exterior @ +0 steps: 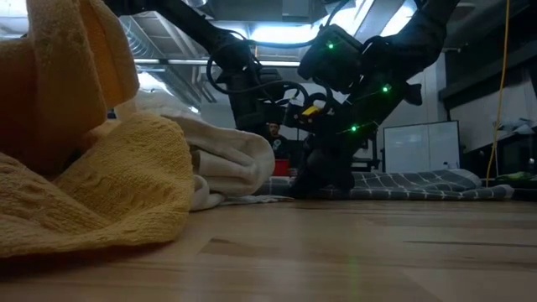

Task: Fold towel
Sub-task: Fold the gray towel

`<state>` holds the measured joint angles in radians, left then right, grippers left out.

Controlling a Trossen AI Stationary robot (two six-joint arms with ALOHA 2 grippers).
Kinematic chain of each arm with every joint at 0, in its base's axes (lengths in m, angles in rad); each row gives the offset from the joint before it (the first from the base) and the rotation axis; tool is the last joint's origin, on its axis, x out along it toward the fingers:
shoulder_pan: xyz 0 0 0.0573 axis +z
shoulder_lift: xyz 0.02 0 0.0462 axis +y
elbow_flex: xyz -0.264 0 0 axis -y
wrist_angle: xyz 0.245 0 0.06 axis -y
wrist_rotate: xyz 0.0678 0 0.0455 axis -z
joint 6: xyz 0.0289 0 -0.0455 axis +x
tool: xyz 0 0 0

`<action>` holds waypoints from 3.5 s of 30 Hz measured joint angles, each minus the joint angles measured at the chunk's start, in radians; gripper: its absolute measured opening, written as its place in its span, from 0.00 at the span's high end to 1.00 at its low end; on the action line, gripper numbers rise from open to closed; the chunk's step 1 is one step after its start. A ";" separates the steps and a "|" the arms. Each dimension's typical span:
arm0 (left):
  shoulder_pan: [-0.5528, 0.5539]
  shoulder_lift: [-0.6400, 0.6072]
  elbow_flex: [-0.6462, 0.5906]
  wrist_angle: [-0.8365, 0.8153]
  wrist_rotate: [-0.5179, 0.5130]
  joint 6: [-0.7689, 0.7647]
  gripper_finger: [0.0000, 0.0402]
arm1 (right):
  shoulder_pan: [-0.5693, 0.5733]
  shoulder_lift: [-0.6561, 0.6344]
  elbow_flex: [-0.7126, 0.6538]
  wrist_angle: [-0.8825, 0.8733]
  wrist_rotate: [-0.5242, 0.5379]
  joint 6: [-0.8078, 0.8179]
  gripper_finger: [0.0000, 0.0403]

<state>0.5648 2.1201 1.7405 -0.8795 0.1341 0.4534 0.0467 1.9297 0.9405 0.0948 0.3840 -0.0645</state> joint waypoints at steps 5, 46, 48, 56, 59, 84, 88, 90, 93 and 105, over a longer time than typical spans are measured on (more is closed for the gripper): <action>0.002 0.000 0.000 0.000 -0.001 0.000 0.62 | 0.000 -0.009 0.002 -0.070 0.012 0.071 0.97; 0.012 0.000 0.000 -0.025 0.000 0.089 0.62 | 0.015 -0.129 -0.008 -0.712 -1.024 0.182 0.97; 0.012 0.000 0.000 -0.025 0.000 0.105 0.62 | 0.015 -0.129 -0.007 -0.777 -1.016 0.216 0.97; 0.011 0.000 0.000 -0.025 0.000 0.151 0.62 | 0.014 -0.132 -0.004 -0.835 -0.944 0.307 0.88; 0.011 0.000 0.000 -0.025 0.000 0.151 0.62 | 0.014 -0.134 -0.002 -0.832 -0.945 0.308 0.79; 0.011 0.000 0.000 -0.014 0.000 0.149 0.62 | 0.013 -0.182 -0.003 -0.866 -1.277 0.435 0.56; 0.011 0.000 0.000 -0.014 0.000 0.149 0.62 | 0.012 -0.248 -0.003 -0.886 -1.246 0.434 0.56; 0.011 0.000 0.000 -0.014 0.000 0.149 0.62 | 0.012 -0.283 -0.002 -0.908 -1.202 0.436 0.56; 0.010 0.000 0.000 -0.026 0.041 0.205 0.62 | 0.013 -0.330 -0.002 -0.949 -1.126 0.479 0.56; -0.096 0.000 0.000 -0.082 0.342 0.447 0.62 | 0.133 -0.385 -0.002 -1.015 -1.082 0.585 0.56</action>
<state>0.4685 2.1201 1.7401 -0.9615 0.4763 0.9008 0.1796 1.5448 0.9386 -0.9199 -0.6981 0.5201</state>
